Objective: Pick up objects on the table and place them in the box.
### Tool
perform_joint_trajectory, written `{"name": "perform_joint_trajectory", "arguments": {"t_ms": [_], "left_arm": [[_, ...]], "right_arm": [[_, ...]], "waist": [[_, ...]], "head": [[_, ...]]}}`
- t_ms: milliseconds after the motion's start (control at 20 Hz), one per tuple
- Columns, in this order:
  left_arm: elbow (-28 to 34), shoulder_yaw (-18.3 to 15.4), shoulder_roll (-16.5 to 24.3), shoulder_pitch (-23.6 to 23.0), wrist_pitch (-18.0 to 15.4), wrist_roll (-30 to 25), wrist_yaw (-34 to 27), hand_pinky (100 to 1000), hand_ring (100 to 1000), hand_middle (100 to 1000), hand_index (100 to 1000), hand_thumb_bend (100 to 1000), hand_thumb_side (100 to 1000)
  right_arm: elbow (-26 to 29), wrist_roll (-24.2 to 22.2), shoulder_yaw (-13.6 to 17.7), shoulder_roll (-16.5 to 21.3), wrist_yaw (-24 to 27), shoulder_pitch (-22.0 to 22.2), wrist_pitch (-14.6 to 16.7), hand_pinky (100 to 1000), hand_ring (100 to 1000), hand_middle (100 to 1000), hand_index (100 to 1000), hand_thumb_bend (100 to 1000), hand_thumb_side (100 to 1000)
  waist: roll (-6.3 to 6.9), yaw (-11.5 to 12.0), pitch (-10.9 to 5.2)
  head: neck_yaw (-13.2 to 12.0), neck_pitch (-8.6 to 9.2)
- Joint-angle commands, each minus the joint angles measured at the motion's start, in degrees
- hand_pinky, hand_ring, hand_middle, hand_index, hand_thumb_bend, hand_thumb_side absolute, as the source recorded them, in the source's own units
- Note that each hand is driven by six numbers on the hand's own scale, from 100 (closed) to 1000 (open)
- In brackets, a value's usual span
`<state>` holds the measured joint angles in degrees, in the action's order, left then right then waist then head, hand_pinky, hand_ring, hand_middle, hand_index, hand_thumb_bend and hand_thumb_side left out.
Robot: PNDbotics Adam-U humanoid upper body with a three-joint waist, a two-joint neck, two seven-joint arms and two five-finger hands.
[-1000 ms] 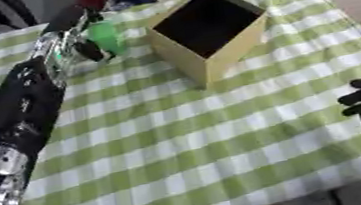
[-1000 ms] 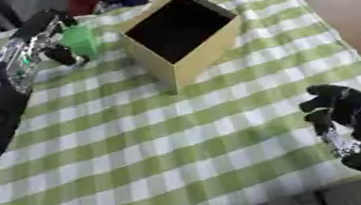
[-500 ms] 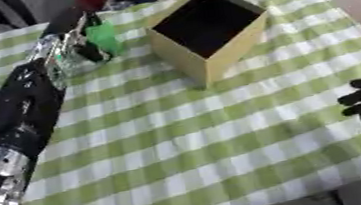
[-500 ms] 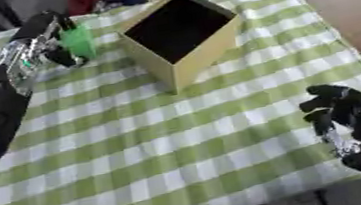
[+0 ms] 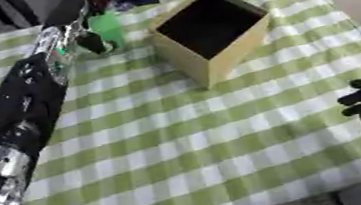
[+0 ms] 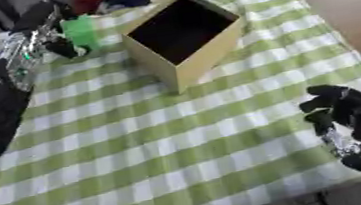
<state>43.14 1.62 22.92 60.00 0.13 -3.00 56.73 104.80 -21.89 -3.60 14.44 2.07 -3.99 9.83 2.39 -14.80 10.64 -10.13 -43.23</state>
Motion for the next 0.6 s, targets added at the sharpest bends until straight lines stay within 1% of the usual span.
{"name": "perform_joint_trajectory", "arguments": {"t_ms": [50, 400, 600], "left_arm": [[4.3, 1.5, 1.5, 1.9, -1.4, -0.6, -2.0, 660, 515, 445, 647, 551, 100], [10.9, 5.6, -0.9, 2.5, -4.7, -4.2, -5.4, 663, 518, 448, 650, 553, 100], [12.4, 7.7, -3.0, 2.5, -6.0, -6.0, -5.7, 661, 521, 452, 652, 565, 100]], "right_arm": [[0.6, -0.1, 0.2, 0.7, 0.0, -0.1, 0.2, 701, 773, 618, 841, 100, 338], [0.6, -0.3, 0.0, 0.7, 0.3, 0.0, 0.3, 702, 774, 619, 841, 100, 339], [0.6, -0.5, -0.1, 0.7, 0.4, -0.1, 0.3, 702, 774, 619, 841, 100, 339]], "waist": [[-0.34, 0.1, -1.22], [-0.67, 0.2, -1.55], [-0.77, 0.1, -1.55]], "head": [[0.1, 0.19], [0.0, 0.10], [-0.4, 0.16]]}}
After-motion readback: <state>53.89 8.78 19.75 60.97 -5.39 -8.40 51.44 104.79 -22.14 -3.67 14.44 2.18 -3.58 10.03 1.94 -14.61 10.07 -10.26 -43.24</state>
